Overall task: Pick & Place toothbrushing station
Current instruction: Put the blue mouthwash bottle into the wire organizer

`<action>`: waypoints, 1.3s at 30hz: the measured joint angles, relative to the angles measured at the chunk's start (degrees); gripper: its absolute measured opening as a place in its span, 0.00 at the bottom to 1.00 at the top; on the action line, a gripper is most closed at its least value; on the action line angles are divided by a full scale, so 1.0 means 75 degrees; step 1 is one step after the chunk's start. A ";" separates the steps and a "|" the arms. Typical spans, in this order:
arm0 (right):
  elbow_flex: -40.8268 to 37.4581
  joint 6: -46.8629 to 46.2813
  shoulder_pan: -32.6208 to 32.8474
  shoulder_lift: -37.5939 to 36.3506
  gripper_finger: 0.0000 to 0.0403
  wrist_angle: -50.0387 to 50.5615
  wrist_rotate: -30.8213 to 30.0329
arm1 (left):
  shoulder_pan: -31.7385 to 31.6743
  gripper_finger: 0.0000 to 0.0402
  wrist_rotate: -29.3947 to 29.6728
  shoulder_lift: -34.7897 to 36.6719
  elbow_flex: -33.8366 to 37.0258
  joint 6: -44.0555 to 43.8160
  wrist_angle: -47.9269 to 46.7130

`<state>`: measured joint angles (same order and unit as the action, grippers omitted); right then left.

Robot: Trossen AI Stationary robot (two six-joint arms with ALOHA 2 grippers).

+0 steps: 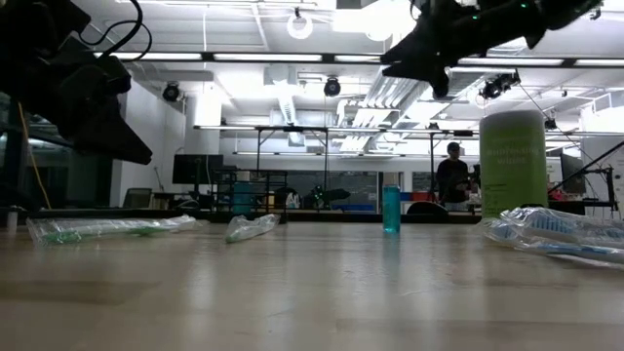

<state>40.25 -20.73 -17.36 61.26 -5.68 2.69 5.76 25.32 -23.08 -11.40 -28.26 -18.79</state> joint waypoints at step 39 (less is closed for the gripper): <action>0.6214 -0.3069 0.0292 0.4645 0.29 0.9216 -0.1303 | -0.0002 0.33 -0.0002 0.0001 0.0000 0.0002 0.0000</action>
<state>86.85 -43.75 -15.18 96.09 63.44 -7.08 5.75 25.31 -23.08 -11.40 -28.25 -18.78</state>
